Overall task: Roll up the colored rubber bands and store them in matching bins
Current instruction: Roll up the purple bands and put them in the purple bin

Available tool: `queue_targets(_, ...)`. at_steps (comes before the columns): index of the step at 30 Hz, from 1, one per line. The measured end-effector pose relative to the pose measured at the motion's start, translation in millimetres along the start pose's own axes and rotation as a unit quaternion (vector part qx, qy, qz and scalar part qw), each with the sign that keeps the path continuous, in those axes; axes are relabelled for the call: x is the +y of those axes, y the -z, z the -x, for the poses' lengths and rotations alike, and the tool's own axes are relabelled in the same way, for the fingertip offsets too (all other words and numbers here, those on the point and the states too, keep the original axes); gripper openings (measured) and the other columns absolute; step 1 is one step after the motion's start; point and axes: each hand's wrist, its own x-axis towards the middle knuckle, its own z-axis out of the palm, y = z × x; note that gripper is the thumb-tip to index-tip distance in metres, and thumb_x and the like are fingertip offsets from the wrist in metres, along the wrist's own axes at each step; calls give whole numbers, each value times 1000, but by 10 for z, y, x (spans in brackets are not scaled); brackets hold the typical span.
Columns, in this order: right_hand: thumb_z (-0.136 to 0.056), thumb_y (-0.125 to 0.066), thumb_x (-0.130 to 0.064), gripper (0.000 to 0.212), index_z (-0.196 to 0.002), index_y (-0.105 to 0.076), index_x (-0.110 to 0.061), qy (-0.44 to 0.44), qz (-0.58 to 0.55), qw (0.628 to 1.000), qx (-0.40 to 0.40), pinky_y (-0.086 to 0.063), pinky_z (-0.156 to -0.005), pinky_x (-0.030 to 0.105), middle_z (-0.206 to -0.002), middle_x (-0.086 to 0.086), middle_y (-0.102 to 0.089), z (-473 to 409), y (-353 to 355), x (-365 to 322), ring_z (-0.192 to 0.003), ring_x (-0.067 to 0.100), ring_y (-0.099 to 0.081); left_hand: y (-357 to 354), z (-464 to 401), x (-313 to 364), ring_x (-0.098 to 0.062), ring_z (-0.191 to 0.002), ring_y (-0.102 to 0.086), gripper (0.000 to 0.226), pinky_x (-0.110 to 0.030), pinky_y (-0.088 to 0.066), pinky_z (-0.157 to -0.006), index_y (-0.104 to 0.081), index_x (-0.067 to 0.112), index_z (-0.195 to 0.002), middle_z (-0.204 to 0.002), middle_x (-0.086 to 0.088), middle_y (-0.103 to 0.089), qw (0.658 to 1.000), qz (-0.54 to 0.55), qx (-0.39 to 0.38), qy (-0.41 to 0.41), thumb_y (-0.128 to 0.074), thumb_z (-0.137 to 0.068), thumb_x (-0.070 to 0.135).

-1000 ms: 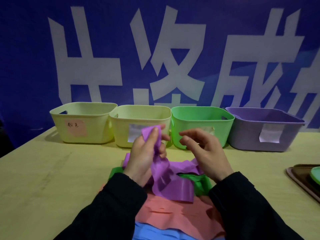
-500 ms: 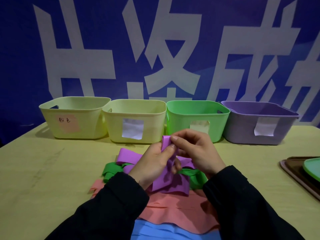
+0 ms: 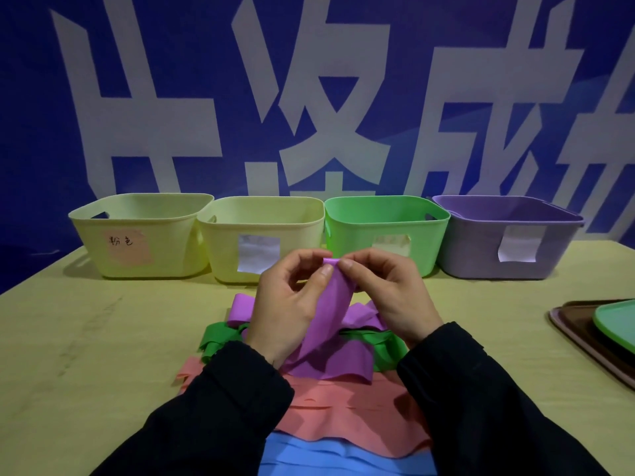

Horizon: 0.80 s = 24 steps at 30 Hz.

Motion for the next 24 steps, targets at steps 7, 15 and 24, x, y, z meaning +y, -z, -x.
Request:
queue_targets(7,-91,-69,-7,6,-94,-72,-2,-22,-31,999,4,-52,-72,30,-79,12,-67,-6,2,-10,-75,19,-60,-7,5,16,-9,-88,-70,17,-21,-54,-75,-71,20,-103,-94,4,-76,999,29,15,2,-66,-95,5)
queue_targets(15,-90,-71,-10,9,-98,-69,-8,-16,-77,997,-4,-51,-68,22,-82,12,-67,-12,-15,-15,-75,13,-61,-16,10,-10,-11,-85,-71,13,-25,-56,-78,-75,17,-97,-91,-3,-76,999,32,16,14,-68,-94,6)
queue_targets(24,-93,-63,0,5,-96,-66,0,-40,-101,994,-4,-51,-58,24,-69,17,-58,16,-88,-6,-62,19,-53,14,-14,7,-12,-90,-71,17,-25,-56,-82,-69,15,-99,-96,-1,-75,999,36,19,4,-62,-96,-1)
